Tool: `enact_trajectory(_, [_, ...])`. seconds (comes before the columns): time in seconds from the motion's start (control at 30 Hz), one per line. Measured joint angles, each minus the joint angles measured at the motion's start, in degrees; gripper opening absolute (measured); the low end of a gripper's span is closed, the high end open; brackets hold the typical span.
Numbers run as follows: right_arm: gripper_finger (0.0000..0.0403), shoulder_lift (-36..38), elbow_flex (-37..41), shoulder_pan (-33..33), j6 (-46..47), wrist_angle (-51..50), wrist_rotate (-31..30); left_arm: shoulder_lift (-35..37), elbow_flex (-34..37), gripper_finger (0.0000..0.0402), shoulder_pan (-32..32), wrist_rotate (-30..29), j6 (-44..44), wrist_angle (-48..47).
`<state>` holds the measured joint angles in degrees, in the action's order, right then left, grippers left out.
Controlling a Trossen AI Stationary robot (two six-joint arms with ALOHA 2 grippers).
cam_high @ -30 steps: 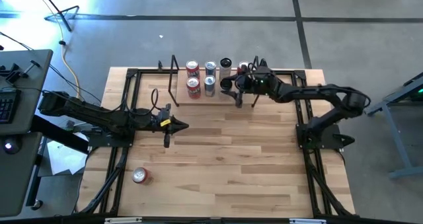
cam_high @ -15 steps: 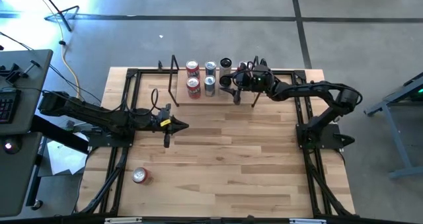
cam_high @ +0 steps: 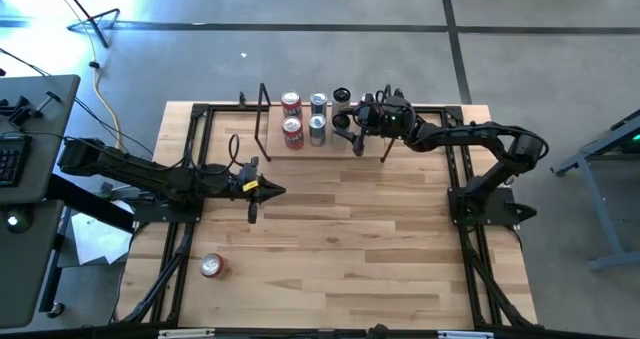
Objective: Place canned beverage on shelf
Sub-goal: Put the white yellow soda can on the shelf aligned with the other white yellow soda can
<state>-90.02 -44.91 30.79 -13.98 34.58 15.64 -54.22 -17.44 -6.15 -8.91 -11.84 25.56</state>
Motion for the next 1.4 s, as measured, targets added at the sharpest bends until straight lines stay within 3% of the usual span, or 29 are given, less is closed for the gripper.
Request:
enact_trajectory(0.43, [0.0303,1.1,-2.4,0.0,-1.1,0.2,-0.6,0.0,0.0,0.0003,0.0,0.0,0.0,0.0])
enact_trajectory(0.7, [0.0295,7.7,-5.4,-0.5,-0.5,-12.5,-0.9,0.0,0.0,0.0003,0.0,0.0,0.0,-0.5])
enact_trajectory(0.87, [0.022,9.9,-3.2,-4.5,-1.5,-16.1,-1.0,0.0,0.0,0.0003,0.0,0.0,0.1,-0.5])
enact_trajectory(1.07, [0.0052,8.7,2.0,-8.5,-4.3,-13.0,-3.0,0.0,0.0,0.0003,0.0,0.0,1.0,-0.5])
enact_trajectory(1.13, [0.0014,7.8,3.5,-8.4,-4.3,-9.9,-4.1,0.0,0.0,0.0003,0.0,0.0,1.0,-0.5])
enact_trajectory(1.4, [0.003,3.1,3.7,-5.1,-2.6,-5.0,-5.9,0.0,0.0,0.0003,0.0,-0.2,1.5,-0.4])
